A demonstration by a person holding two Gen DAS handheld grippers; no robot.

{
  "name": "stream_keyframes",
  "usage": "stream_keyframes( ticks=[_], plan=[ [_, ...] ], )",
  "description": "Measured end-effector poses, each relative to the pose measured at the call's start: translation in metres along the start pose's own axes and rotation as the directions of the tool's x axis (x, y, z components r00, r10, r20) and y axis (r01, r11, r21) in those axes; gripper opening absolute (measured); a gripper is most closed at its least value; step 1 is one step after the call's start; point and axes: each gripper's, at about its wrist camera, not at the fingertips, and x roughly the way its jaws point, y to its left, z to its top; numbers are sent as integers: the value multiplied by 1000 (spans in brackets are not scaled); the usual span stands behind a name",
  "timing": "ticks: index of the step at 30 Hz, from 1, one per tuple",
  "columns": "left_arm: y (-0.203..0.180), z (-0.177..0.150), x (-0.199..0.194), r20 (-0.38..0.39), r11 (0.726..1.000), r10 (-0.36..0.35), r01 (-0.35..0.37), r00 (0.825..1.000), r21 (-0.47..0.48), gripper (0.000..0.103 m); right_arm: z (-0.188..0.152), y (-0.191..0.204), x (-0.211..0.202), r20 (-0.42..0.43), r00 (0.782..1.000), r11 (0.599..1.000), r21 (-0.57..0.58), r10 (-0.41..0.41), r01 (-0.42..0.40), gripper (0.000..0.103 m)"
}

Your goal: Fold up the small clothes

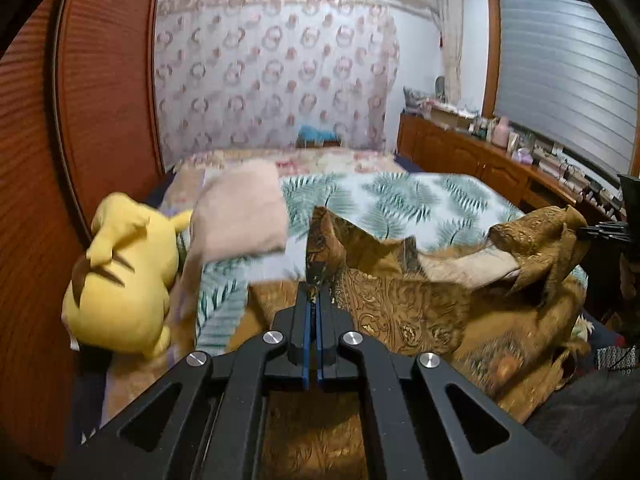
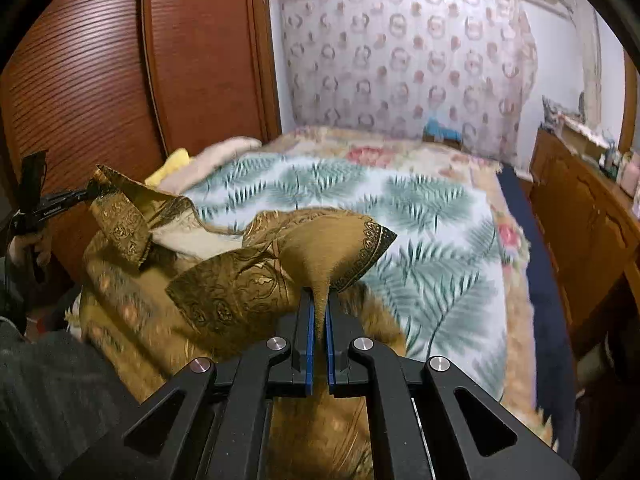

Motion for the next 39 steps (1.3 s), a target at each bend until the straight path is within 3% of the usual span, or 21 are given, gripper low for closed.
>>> stream_keyframes(
  ticks=[6,8,10,13,14,17,21,26,34,39],
  plan=[
    [2,-14,4,-40,999,27,-28,999,-29,7,-7,-3,11,-72,997,999,32,-4,6,4],
    [6,-11,2,-38,997,71,-72,997,-31,27,0,1,12,-83,996,999,26,-25,27,10],
    [13,-5,-5,-9,995,96,-96,995,-40,38,12,2,8,-67,996,998,25,-52,54,14],
    [26,4,-12,20,992,117,-116,993,-55,47,27,3,-7,-6,998,998,19,-59,59,29],
    [29,7,-12,24,991,125,-124,992,-54,57,33,3,-12,14,997,997,4,-74,74,40],
    [39,18,-9,47,988,152,-149,987,-51,73,46,-2,-14,42,994,995,-4,-99,99,57],
    [50,33,9,31,981,189,-188,981,-38,73,51,-16,5,23,986,986,18,-167,167,58],
    [67,40,39,-13,979,199,-200,980,-45,73,51,-30,33,-8,984,980,82,-179,179,57],
    [69,22,84,-148,987,152,-157,977,-22,73,52,-40,68,-73,987,977,147,-145,155,58],
    [55,13,88,-169,993,116,-116,979,8,73,54,-33,72,-86,991,983,141,-105,116,58]
  ],
)
